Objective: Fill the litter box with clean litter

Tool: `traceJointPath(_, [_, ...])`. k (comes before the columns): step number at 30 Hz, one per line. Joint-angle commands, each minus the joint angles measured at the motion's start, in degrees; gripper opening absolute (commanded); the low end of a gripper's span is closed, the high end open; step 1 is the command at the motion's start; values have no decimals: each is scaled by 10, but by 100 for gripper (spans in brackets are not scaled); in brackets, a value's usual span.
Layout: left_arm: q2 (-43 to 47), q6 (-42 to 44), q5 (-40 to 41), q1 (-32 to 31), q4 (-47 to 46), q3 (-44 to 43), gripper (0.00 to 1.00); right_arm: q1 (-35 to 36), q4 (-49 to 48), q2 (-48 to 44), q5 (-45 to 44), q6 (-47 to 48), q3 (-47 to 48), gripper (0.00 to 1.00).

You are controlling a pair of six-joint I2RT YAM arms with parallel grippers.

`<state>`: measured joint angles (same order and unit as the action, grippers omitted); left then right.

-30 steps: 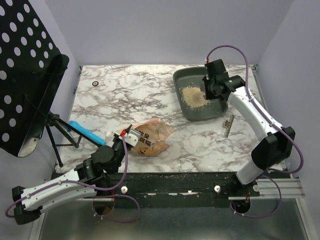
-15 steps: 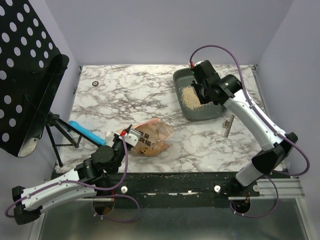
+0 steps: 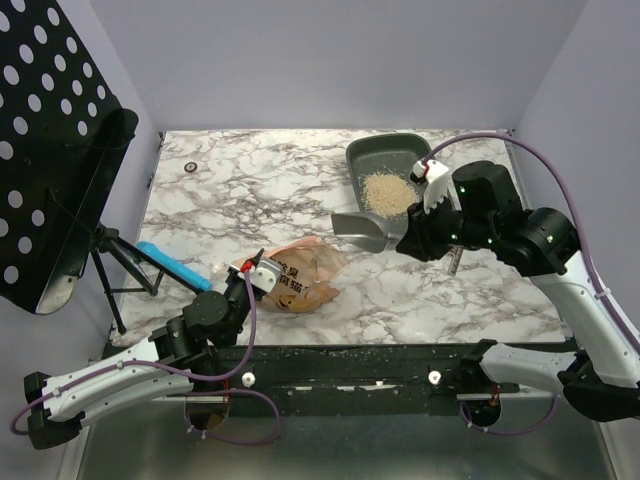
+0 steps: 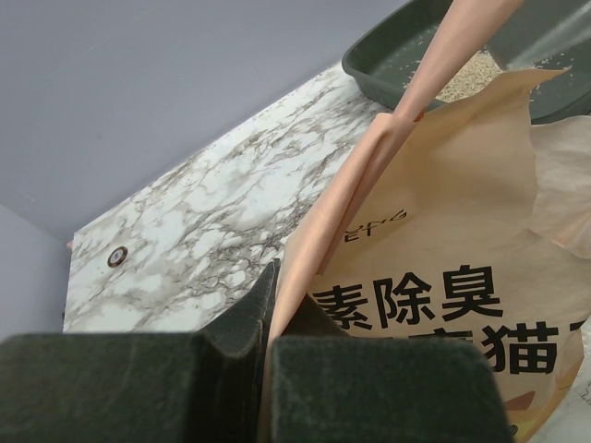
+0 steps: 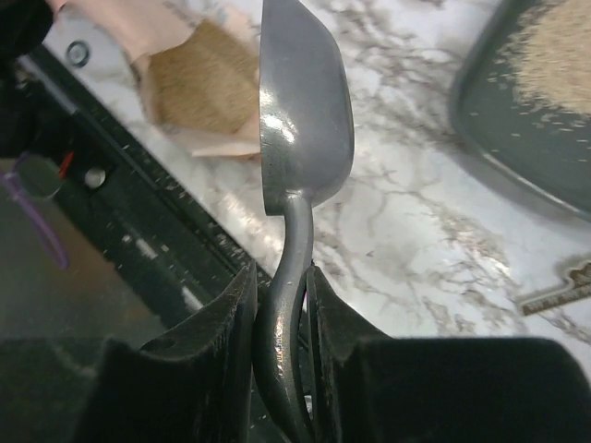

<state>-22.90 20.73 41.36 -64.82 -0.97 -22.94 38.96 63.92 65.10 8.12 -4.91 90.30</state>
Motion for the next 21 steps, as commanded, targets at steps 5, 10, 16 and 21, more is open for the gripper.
traceJointPath(5, [0, 1, 13, 4, -45, -25, 0, 27, -23, -19, 113, -12, -46, 0])
traceJointPath(10, [5, 2, 14, 4, -45, -25, 0, 41, -32, 12, 96, -13, -53, 0])
traceJointPath(16, [4, 1, -1, 4, -47, -24, 0, 59, -40, 77, 82, -12, -37, 0])
traceJointPath(21, [1, -1, -23, 4, -49, -23, 0, 69, -36, 142, 106, -5, -34, 0])
